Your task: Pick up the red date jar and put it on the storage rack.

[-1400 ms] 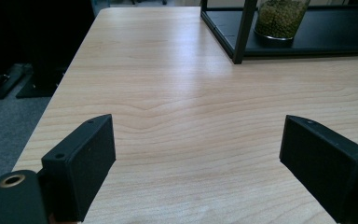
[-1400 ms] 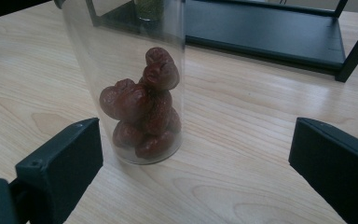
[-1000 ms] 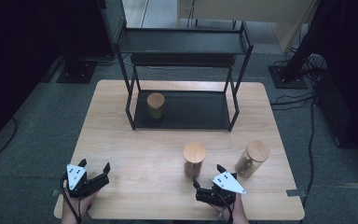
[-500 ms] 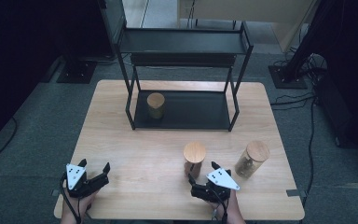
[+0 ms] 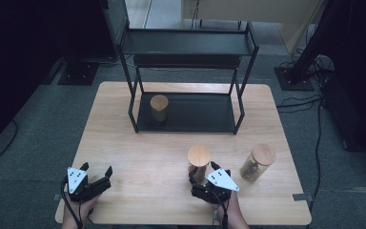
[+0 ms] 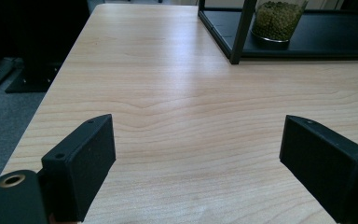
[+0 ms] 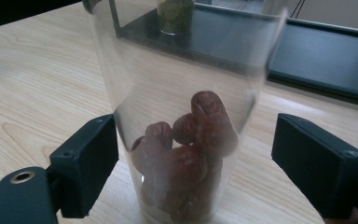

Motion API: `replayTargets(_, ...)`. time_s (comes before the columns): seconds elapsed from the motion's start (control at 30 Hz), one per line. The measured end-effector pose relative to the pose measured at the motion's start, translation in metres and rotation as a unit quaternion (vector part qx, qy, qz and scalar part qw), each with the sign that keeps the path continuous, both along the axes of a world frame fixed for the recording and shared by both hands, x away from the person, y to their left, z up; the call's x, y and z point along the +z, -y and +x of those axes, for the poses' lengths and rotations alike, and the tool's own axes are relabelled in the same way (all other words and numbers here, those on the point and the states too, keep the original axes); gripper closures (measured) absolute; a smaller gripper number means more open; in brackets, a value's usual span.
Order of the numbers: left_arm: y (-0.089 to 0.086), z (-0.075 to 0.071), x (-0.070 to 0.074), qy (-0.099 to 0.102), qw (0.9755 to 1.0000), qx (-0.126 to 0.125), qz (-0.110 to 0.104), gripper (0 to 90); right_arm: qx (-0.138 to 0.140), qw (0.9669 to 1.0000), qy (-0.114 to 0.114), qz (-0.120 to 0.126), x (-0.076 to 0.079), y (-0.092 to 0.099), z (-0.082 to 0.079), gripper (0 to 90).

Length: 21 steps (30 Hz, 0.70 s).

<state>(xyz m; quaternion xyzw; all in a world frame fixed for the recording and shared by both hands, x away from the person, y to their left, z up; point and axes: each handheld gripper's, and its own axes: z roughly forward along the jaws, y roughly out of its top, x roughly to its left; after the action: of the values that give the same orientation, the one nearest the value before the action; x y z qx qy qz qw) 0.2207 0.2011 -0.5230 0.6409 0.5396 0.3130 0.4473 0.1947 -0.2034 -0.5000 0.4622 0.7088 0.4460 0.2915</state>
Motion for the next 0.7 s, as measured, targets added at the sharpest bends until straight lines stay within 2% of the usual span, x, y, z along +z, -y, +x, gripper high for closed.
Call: replayTargets(0.7, -0.0005, 0.0004, 0.0, -0.002, 1.0, -0.001, -0.003, 10.6, -0.006, 0.9999, -0.001, 0.01, 0.0032, -0.0062, 0.009, 18.3)
